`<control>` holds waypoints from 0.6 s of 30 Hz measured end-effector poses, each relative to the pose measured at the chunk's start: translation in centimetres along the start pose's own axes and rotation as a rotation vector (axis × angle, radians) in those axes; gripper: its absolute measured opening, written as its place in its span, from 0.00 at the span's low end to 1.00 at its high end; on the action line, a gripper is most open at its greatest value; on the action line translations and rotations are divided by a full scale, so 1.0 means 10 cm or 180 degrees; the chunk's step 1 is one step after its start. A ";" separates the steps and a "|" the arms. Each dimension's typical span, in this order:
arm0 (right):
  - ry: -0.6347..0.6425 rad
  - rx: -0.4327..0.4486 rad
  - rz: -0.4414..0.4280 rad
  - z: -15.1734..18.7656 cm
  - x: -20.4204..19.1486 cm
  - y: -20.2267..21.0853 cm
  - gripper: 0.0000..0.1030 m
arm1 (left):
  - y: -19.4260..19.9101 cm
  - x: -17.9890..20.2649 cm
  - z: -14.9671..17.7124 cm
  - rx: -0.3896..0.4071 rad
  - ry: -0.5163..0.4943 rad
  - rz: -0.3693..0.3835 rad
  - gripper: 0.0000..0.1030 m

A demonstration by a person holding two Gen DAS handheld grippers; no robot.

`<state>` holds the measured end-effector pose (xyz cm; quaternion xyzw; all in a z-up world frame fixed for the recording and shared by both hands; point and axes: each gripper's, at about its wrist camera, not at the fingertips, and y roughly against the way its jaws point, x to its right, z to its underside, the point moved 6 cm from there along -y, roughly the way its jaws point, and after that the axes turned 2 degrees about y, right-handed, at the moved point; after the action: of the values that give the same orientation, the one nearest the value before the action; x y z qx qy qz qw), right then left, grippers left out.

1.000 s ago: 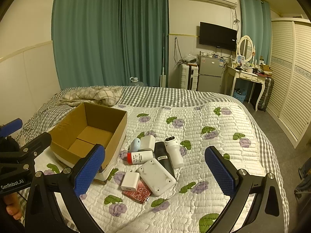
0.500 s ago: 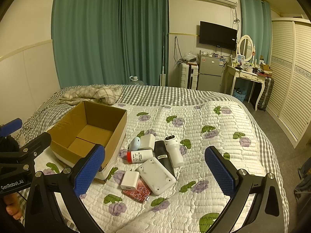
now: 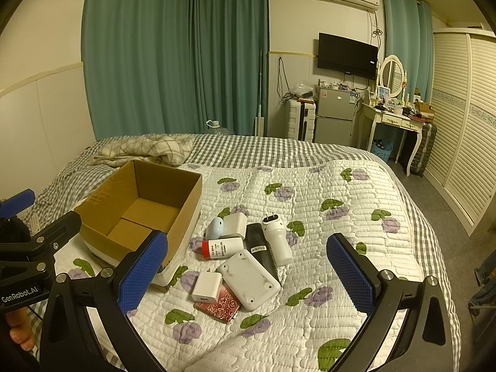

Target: Organize rigid objects

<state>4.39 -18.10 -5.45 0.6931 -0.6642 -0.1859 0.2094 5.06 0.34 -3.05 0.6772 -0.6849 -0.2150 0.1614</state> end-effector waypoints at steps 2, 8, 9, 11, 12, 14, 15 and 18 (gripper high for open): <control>0.0002 0.0000 -0.0001 0.00 0.00 0.00 1.00 | 0.00 0.00 0.00 -0.0001 0.0000 0.0000 1.00; 0.0004 -0.0005 -0.0001 0.02 0.00 0.00 1.00 | 0.00 0.00 0.00 -0.0004 -0.0001 0.0000 1.00; 0.0006 -0.0006 -0.0001 0.02 0.00 -0.01 1.00 | 0.00 0.00 0.00 -0.0004 0.0000 -0.0001 1.00; 0.0004 -0.0006 0.0001 0.01 0.00 0.00 1.00 | 0.00 0.00 0.00 -0.0008 0.0001 -0.0001 1.00; 0.0006 -0.0007 0.0000 0.02 0.00 0.00 1.00 | 0.00 0.00 0.00 -0.0011 0.0001 -0.0004 1.00; 0.0005 -0.0005 0.0002 0.01 0.00 -0.01 1.00 | -0.02 -0.04 0.07 -0.0031 0.0018 -0.0008 1.00; 0.0006 -0.0005 0.0002 0.02 0.00 -0.01 1.00 | -0.04 -0.05 0.15 -0.0044 0.0028 -0.0001 1.00; 0.0017 -0.0014 0.0010 0.03 0.00 -0.01 1.00 | -0.04 -0.03 0.20 -0.0076 0.0012 0.0035 1.00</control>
<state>4.33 -18.09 -5.79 0.6921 -0.6644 -0.1852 0.2129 4.43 0.84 -4.96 0.6719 -0.6857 -0.2209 0.1719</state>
